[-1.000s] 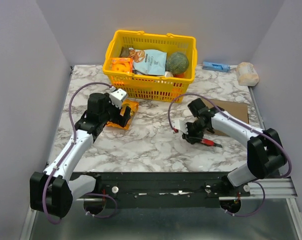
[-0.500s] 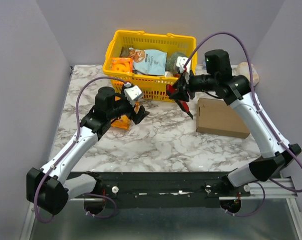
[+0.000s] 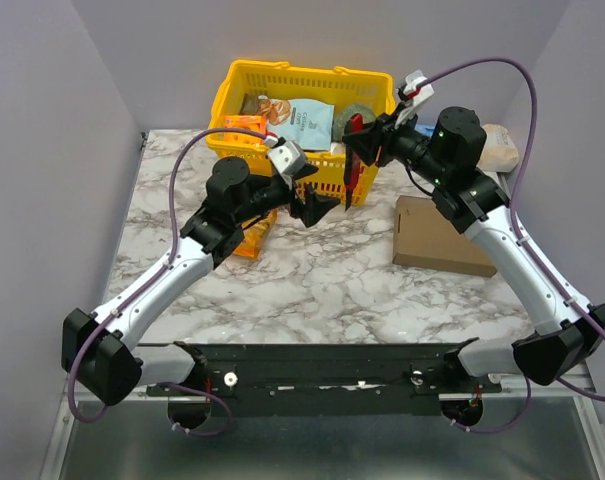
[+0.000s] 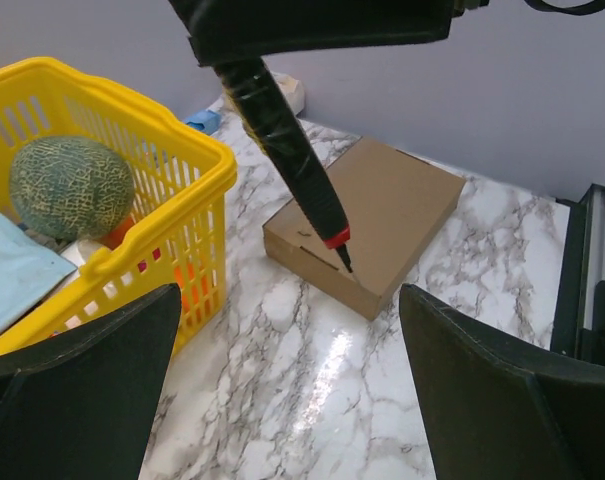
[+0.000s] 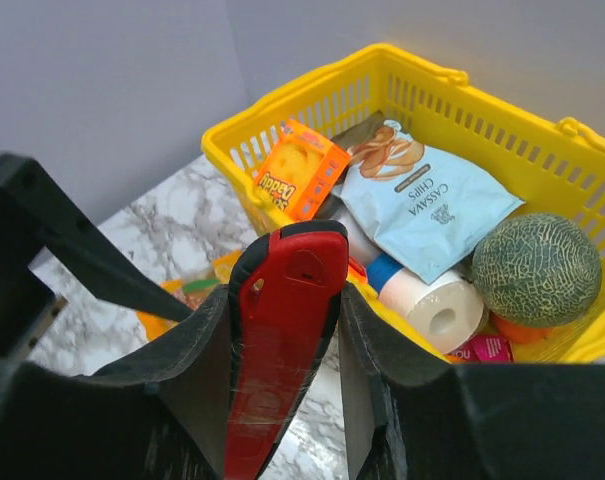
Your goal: Unpack the express box
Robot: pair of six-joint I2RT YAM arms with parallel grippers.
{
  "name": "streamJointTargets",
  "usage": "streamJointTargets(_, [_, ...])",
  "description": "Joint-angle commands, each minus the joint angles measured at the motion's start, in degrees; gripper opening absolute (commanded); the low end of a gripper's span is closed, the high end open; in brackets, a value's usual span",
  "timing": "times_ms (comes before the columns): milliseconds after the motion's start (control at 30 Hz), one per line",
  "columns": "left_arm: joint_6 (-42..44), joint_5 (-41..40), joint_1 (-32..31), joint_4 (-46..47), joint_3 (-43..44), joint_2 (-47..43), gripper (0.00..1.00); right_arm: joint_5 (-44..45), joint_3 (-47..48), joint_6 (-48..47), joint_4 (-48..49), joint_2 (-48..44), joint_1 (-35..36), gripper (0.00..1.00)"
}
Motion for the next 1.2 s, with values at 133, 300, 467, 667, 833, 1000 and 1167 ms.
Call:
streamJointTargets(133, [-7.17, -6.77, -3.04, 7.9, 3.92, 5.09, 0.97, 5.2, 1.74, 6.49, 6.65, 0.14, 1.13, 0.01])
streamJointTargets(300, [-8.58, -7.13, -3.57, 9.13, 6.47, 7.98, 0.94, 5.73, 0.86, 7.37, 7.35, -0.13, 1.48, 0.01])
streamJointTargets(467, [-9.02, -8.18, -3.92, 8.79, 7.88, 9.66, 0.73, 4.68, -0.02, 8.69, 7.7, -0.57, 1.48, 0.01])
streamJointTargets(667, [-6.92, -6.87, -3.92, 7.82, 8.94, 10.63, 0.47, 2.83, -1.95, 9.57, 7.53, -2.06, 1.57, 0.01])
streamJointTargets(833, [-2.01, -4.41, -4.01, 5.45, 8.85, 10.72, 0.31, -0.59, -3.71, 9.22, 6.74, -3.47, 1.57, 0.1])
streamJointTargets(1000, [3.71, -4.93, -4.01, 0.97, 7.71, 8.79, 0.0, -10.6, -0.3, 2.22, -2.82, -4.96, 1.48, 0.74])
streamJointTargets(1167, [16.87, -5.81, -3.92, -2.37, 2.44, 4.92, 0.0, -8.69, 5.5, -2.99, -12.23, -8.12, 1.39, 1.0])
